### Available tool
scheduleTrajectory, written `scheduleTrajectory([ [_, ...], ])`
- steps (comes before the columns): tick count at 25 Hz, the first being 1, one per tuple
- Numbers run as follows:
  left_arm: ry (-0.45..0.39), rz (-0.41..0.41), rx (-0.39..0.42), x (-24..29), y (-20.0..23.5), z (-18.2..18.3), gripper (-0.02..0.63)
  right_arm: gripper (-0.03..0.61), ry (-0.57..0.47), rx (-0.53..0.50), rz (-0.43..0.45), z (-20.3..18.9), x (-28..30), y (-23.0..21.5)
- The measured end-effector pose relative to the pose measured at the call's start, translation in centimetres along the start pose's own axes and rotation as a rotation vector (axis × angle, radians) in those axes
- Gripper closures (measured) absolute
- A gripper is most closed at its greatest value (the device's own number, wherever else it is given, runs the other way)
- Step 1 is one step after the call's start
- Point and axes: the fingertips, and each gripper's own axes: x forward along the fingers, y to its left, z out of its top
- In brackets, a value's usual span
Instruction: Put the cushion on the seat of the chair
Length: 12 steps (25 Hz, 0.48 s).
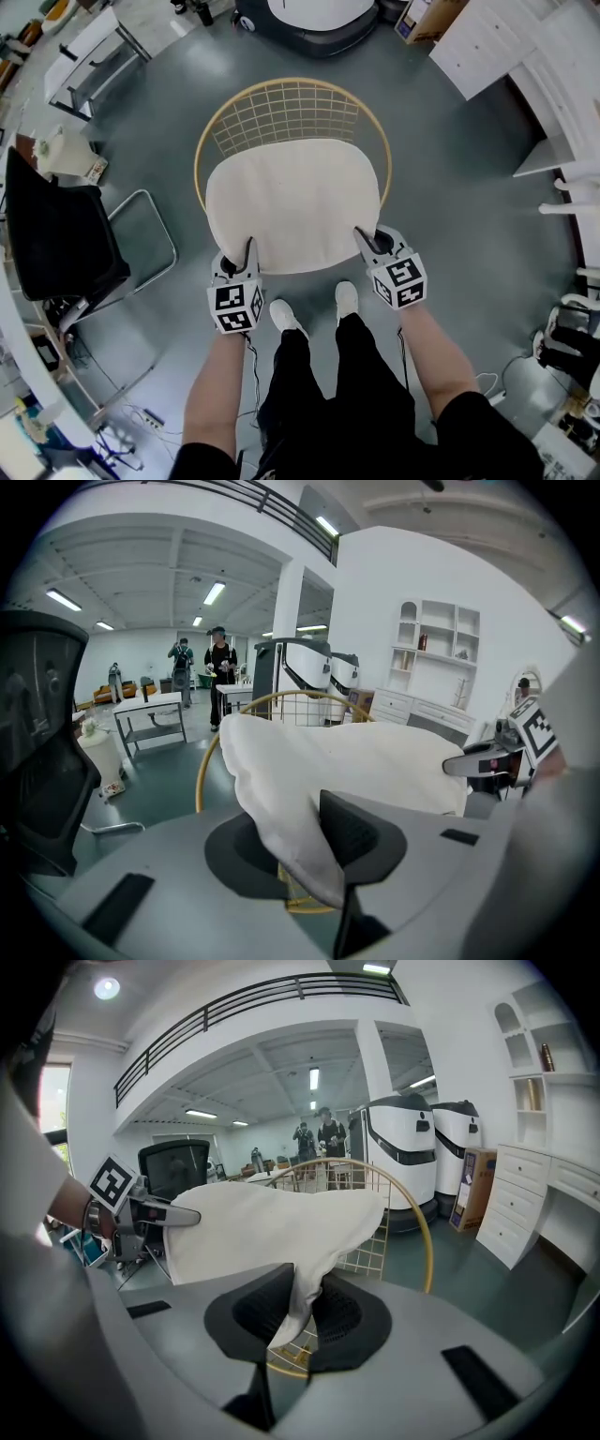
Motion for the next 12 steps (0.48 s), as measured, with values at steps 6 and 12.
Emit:
scheduleTrajectory([
  [6,0.063,-0.034,-0.020,5.0,2.9,-5.8,0.494,0.515,0.060,0.013,-0.035,-4.8,5.7,-0.1],
  [12,0.114,-0.060,-0.030,9.4,5.4,-11.0,0.491,0.515,0.116,0.027,-0.059,-9.2,10.7,-0.2],
])
